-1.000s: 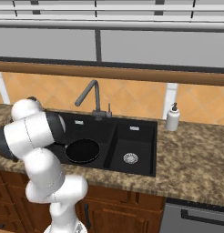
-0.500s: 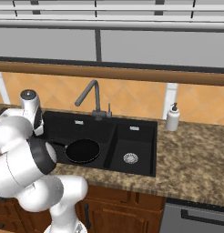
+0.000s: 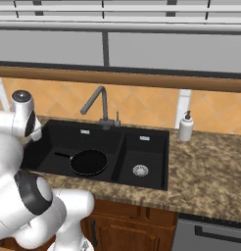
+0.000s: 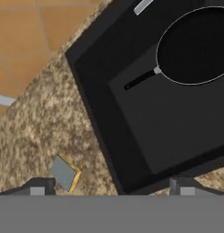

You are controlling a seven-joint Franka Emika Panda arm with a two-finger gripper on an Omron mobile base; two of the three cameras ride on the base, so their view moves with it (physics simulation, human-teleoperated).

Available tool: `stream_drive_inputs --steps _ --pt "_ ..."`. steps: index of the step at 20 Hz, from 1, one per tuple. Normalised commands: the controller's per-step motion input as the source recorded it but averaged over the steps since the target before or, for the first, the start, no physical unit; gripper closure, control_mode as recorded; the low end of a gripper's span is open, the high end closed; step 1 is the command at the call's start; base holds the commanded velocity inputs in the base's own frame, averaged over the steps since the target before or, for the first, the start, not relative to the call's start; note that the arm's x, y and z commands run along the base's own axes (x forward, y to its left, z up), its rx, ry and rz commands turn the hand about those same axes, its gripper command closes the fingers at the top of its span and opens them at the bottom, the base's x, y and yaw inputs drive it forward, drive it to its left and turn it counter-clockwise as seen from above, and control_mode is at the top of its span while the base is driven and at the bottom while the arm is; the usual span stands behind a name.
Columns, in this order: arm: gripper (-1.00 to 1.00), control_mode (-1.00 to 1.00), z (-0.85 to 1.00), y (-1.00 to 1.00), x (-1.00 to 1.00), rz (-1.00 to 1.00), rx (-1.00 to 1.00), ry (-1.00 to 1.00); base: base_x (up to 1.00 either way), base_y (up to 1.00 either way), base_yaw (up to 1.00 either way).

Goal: Pick the pan and sponge and place them into the sink. Then turn on the water.

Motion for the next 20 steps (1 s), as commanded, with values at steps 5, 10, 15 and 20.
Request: stream_drive_inputs --steps 5,10,15,20 --pt "-1.00 -1.00 0.00 0.36 -0.37 0.26 -0.16 -0.02 0.00 0.00 0.00" --pt "-1.00 -1.00 0.00 0.29 -0.13 0.32 -0.10 0.00 0.00 0.00 0.00" --pt "-1.00 -1.00 -0.15 0.26 0.00 0.11 -0.14 0.00 0.00 0.00 0.00" --pt "-1.00 -1.00 -0.34 0.37 0.00 0.12 -0.17 0.00 0.00 0.00 0.00"
